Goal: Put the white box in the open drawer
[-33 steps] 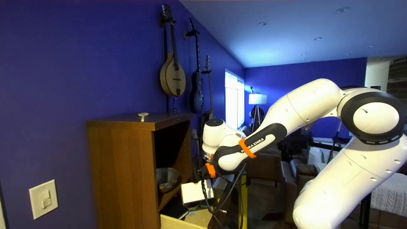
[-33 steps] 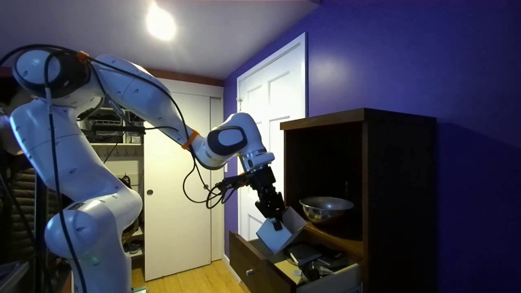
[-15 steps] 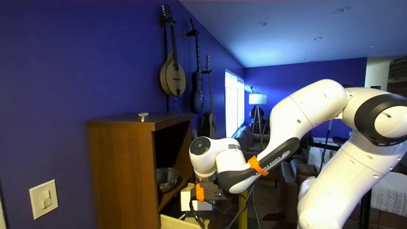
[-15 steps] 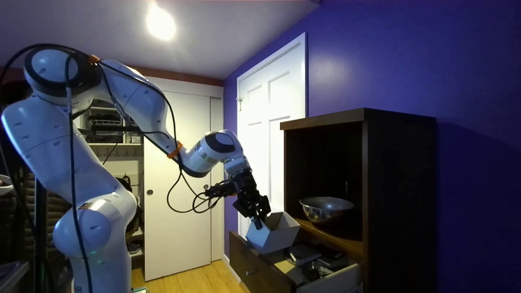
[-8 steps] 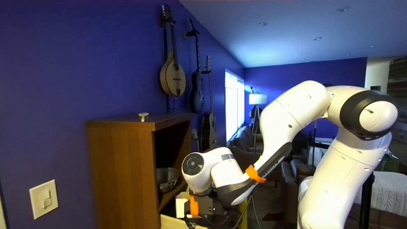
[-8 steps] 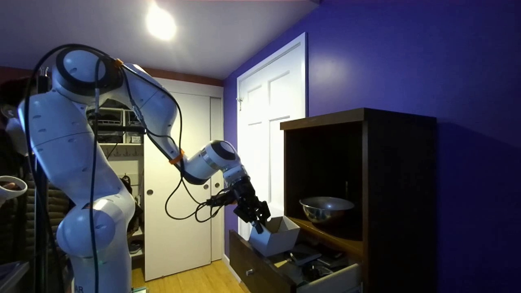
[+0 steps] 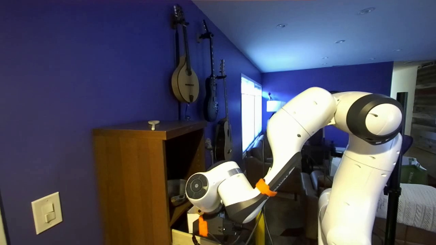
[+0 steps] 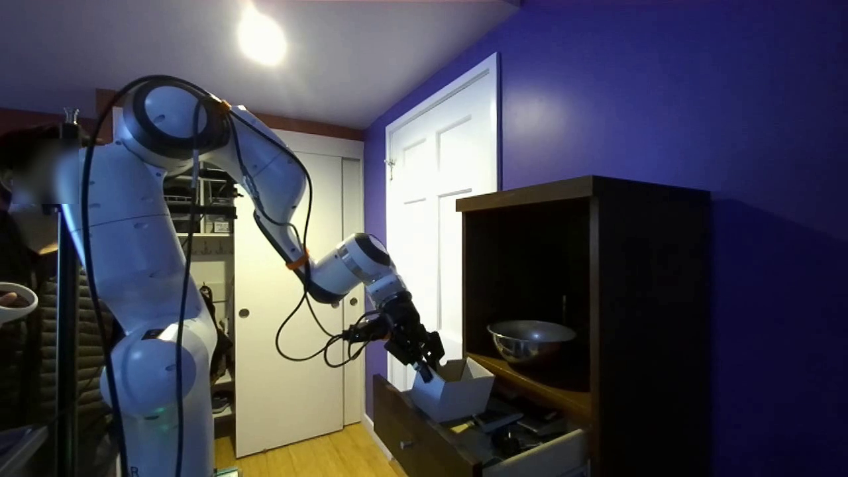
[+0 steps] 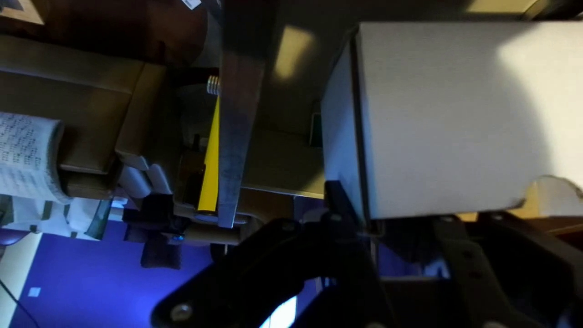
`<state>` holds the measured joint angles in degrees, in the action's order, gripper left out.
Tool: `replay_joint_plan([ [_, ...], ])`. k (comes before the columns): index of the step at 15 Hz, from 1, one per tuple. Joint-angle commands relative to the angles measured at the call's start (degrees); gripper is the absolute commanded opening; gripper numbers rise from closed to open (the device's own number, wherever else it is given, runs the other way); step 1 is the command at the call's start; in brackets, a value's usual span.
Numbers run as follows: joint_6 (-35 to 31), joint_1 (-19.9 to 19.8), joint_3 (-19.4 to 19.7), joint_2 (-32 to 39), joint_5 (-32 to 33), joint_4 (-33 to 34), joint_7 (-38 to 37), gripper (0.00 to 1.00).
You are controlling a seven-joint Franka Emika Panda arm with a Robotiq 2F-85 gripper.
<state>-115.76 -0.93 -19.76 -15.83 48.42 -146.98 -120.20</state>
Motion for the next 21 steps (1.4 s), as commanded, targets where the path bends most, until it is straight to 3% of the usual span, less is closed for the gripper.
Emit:
replay_joint_plan([
  [1,1.78,3.49,3.39,2.26,0.07,2.86,1.00,0.47],
  [5,0.63,5.06,6.30,1.14,-1.46,3.67,4.34,0.75],
  [9,2.67,2.79,10.11,-2.10,0.96,4.58,3.70,1.00],
  [12,-7.16,2.76,17.17,-7.07,-3.01,2.05,17.71,1.00],
  [17,-20.85,0.27,25.54,-12.98,-10.63,-0.58,37.94,1.00],
  [18,-17.06,-2.06,21.06,-9.35,-8.73,2.31,32.53,1.00],
  [21,-20.57,-3.18,21.56,-10.77,-10.00,0.49,37.71,1.00],
])
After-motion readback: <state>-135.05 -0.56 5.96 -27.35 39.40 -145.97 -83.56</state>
